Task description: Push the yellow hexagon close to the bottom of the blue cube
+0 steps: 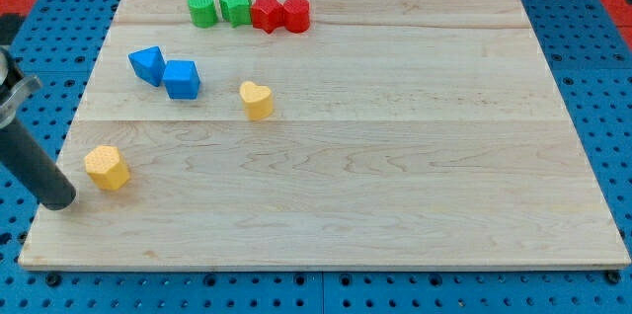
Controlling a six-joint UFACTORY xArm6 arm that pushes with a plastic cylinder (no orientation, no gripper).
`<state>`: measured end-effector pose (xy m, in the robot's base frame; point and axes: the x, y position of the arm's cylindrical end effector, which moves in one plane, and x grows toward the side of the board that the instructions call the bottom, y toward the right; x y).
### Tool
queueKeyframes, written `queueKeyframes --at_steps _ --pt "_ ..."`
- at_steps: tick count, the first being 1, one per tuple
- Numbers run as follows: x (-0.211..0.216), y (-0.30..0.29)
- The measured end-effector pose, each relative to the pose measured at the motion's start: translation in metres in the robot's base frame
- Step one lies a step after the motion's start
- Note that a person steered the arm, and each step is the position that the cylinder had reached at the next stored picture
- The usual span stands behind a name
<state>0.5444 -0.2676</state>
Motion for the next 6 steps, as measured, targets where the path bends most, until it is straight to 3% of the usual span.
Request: queueKeyframes --at_steps 2,3,5,6 --pt "-0.034 0.01" --pt "-0.015 0.013" --pt "-0.034 0.061" --pt "-0.021 0.08"
